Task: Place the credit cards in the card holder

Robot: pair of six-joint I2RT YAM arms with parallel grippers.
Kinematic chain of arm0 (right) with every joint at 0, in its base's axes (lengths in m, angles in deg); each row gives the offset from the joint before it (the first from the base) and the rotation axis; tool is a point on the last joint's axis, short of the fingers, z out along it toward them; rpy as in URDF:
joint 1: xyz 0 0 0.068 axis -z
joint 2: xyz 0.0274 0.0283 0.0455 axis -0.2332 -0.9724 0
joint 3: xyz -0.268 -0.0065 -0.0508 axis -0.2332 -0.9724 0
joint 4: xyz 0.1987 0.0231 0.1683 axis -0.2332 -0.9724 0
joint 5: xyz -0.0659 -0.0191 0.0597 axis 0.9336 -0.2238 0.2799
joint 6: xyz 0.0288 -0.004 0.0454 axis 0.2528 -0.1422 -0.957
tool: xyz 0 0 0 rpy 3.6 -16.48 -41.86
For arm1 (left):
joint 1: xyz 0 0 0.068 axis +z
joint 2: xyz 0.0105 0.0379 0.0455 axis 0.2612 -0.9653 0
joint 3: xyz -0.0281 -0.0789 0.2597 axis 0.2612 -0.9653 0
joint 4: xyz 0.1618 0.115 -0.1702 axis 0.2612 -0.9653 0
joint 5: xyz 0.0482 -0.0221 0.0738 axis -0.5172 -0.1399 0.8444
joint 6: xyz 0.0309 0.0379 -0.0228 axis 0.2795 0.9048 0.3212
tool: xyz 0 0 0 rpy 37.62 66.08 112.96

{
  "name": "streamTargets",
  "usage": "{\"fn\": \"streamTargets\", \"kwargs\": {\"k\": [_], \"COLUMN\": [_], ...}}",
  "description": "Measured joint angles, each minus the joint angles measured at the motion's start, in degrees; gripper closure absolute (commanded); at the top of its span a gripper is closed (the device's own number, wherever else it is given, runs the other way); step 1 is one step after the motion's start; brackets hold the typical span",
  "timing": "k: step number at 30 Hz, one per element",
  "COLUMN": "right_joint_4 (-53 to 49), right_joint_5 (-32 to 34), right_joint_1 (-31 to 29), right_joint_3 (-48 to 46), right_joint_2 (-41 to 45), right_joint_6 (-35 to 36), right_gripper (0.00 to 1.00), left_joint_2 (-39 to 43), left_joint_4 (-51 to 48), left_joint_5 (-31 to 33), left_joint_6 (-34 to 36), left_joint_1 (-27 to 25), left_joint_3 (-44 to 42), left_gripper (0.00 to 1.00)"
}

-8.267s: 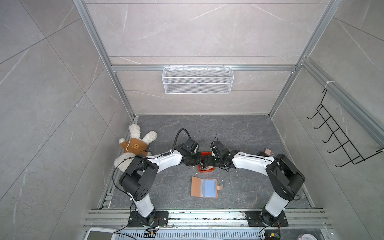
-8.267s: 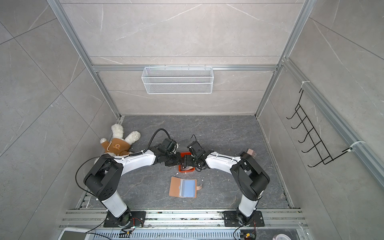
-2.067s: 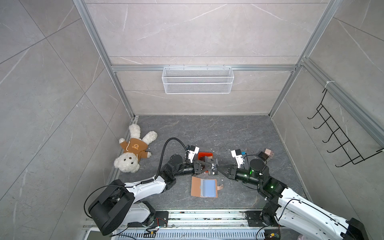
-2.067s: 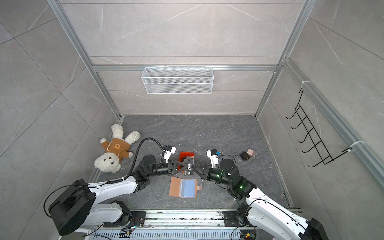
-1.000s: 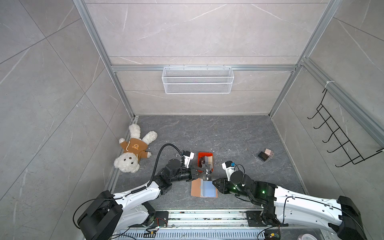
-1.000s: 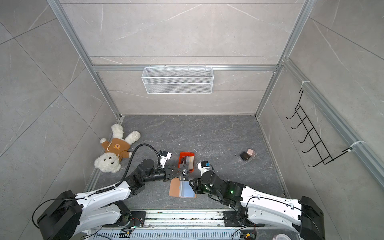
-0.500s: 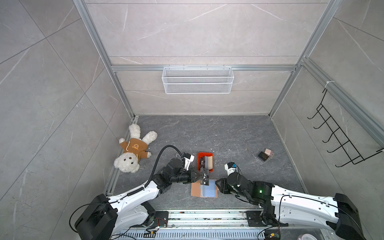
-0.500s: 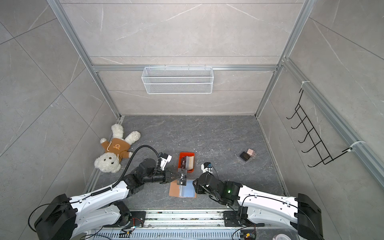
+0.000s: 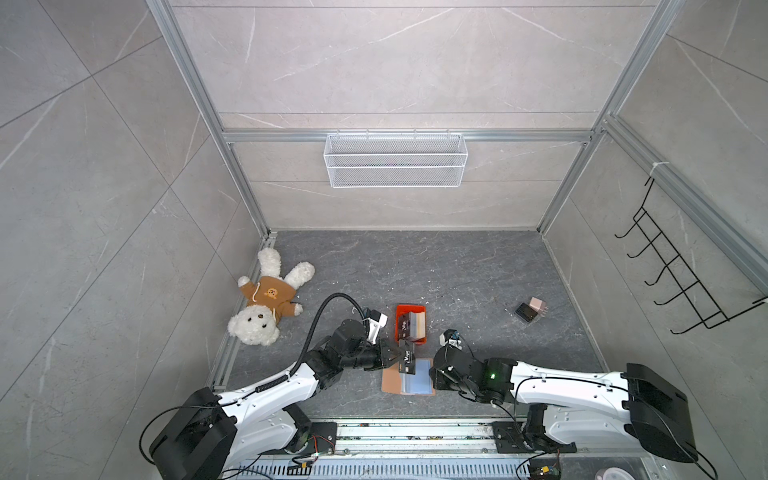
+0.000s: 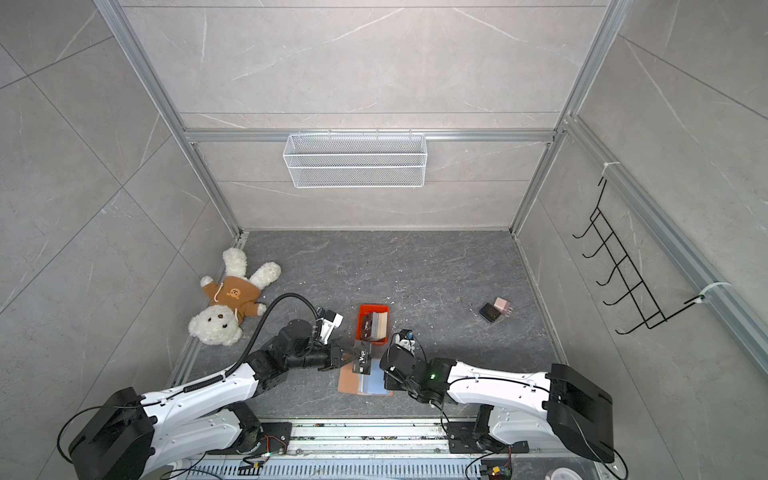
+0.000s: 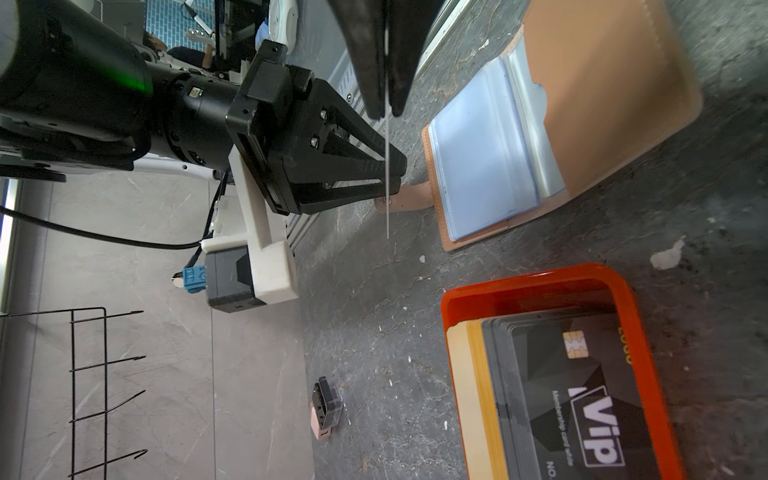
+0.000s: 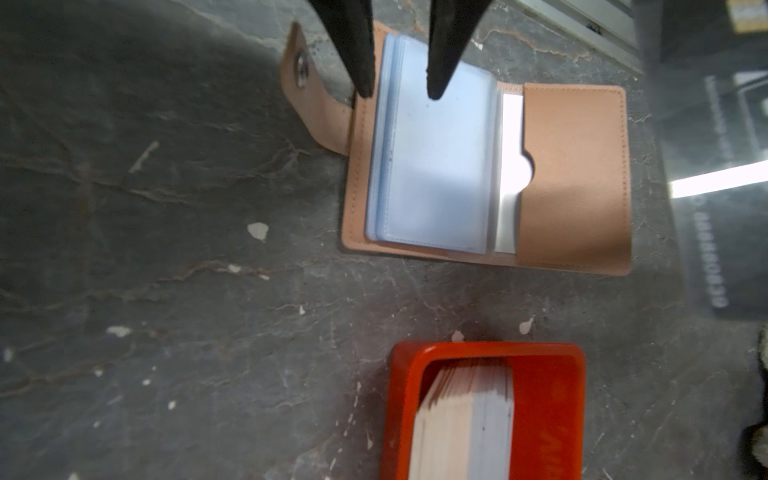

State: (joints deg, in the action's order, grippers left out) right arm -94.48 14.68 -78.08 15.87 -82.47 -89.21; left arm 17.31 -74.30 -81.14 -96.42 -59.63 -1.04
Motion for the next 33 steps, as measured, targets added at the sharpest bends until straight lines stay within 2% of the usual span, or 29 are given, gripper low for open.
{"fn": "streamTargets", "kwargs": {"k": [15, 33], "right_joint_4": [-0.2, 0.1], "right_joint_5": [1.3, 2.6], "right_joint_1": [0.0, -0.1], "right_joint_3": [1.6, 1.9], "right_joint_2": [-8.2, -9.3], "right_joint_6": [-1.3, -1.0], "right_gripper": [0.81, 0.83], "left_joint_2": [-3.1, -3.8], "left_joint_4": [0.3, 1.7], "left_joint_5": [2.3, 4.9], "left_joint_6": [0.2, 0.1], "left_joint_1": [-0.2, -0.2], "left_joint_3": [-1.9, -4.2], "left_gripper": [1.0, 1.0]}}
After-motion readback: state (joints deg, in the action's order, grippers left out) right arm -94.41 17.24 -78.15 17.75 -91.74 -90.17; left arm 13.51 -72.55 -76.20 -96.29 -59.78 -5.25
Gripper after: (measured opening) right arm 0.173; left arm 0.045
